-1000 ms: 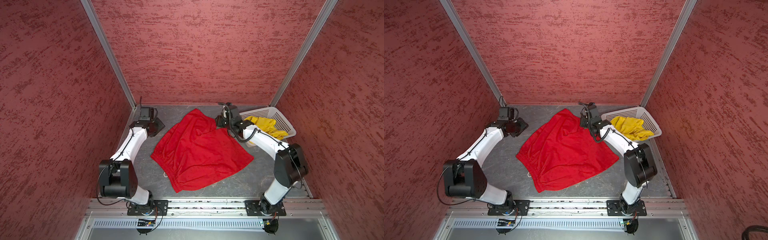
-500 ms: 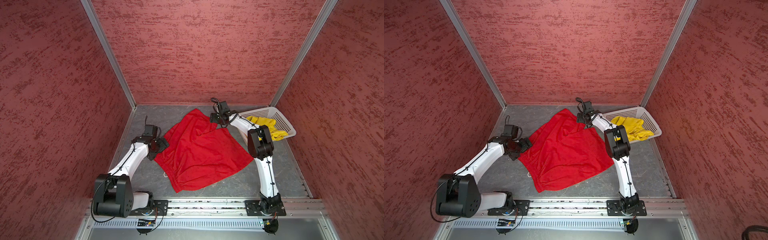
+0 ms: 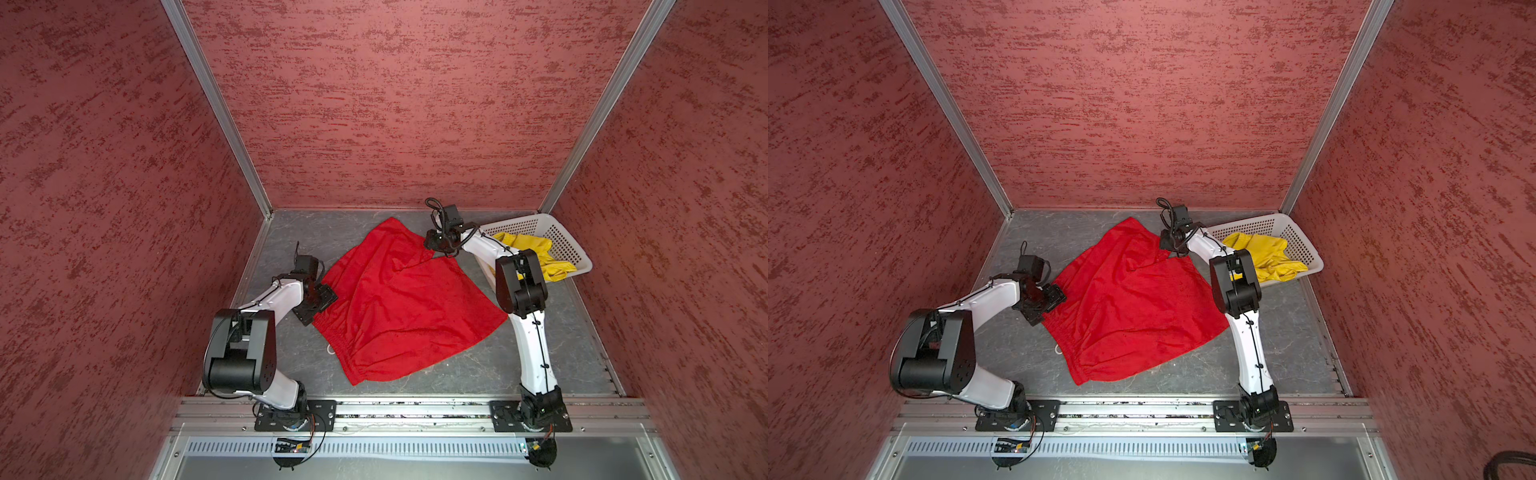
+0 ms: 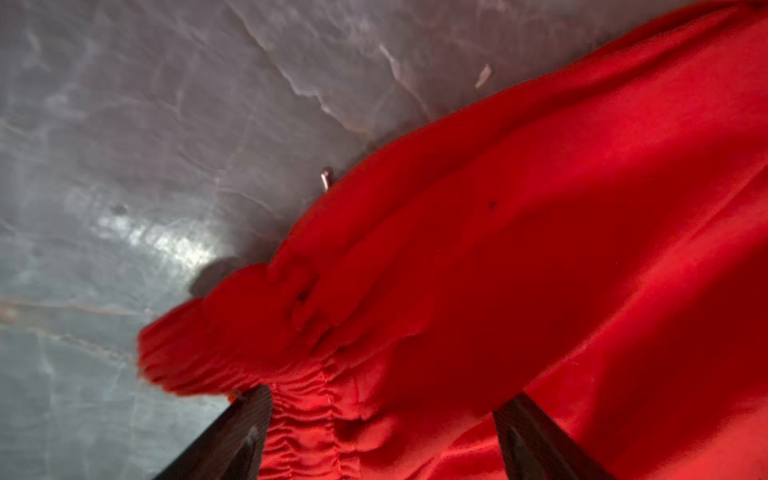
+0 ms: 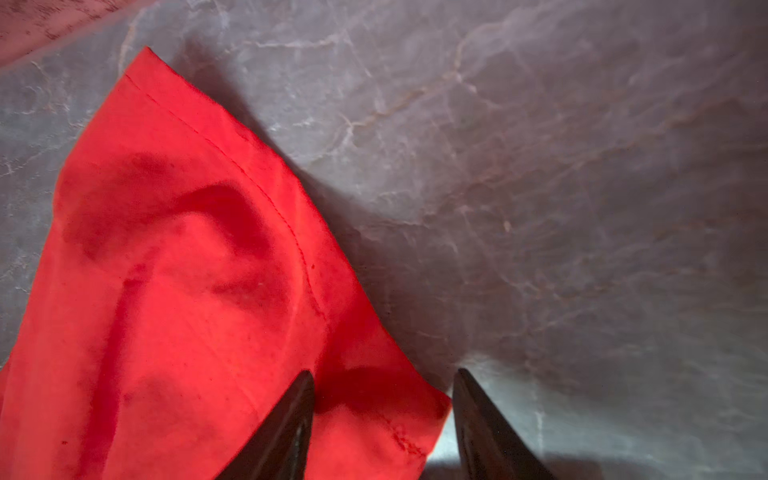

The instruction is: Fold and stack the shorts

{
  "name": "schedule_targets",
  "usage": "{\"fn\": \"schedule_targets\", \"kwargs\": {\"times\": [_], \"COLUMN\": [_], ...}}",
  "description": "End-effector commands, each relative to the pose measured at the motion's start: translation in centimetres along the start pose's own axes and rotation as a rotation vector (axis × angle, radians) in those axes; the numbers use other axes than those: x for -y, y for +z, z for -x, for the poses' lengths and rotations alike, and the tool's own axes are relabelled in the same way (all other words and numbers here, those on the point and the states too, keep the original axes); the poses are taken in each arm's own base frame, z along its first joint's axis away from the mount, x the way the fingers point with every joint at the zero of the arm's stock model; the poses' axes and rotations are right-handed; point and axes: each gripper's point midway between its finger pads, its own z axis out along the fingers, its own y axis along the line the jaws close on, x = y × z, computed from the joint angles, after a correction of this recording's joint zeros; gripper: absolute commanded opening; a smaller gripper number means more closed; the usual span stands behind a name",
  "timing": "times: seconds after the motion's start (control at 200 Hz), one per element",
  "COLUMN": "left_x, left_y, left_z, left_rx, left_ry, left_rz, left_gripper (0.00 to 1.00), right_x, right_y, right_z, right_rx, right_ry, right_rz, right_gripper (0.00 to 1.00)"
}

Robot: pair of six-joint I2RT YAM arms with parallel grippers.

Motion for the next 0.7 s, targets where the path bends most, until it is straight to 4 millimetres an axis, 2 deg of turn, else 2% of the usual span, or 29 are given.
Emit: {"fn": "schedule_targets", "kwargs": {"times": [0.0,0.04,0.09,0.135,0.22,0.431,0.576,0.696], "left_x": [-0.2,-0.2,-0.1,0.0,0.3,1.3,1.4,1.4], "left_y": [1.2,1.5,1.8,2.1,2.8,4.1,4.1,4.0], "left_z": [1.2,1.5,1.9,2.4,3.7,7.3,10.3,11.8], "left_rx": [0.025,0.027,0.027,0.029,0.032,0.055,0.096,0.108], "left_ry": [-0.011,-0.015,-0.019,-0.026,-0.033,-0.020,-0.017,-0.018], "left_rz": [0.006,0.008,0.005,0.006,0.008,0.040,0.083,0.103], "left_gripper": [0.83,0.80,0.75,0.71,0.63,0.59,0.59,0.59], "right_x": [0.9,1.0,1.2,1.4,2.0,4.2,6.5,6.3], "right_y": [0.8,0.8,0.7,0.7,0.5,-0.8,-3.6,-4.8], "right_z": [-0.4,-0.5,-0.7,-1.0,-1.6,-4.4,-5.8,-6.2], "right_rx": [-0.013,-0.016,-0.020,-0.024,-0.035,-0.040,0.031,0.062], "right_ry": [0.025,0.027,0.026,0.025,0.020,0.050,0.104,0.133], "right_rz": [0.010,0.008,0.008,0.001,-0.016,-0.081,-0.173,-0.150], "right_gripper": [0.52,0.44,0.25,0.11,0.01,0.00,0.00,0.00]}}
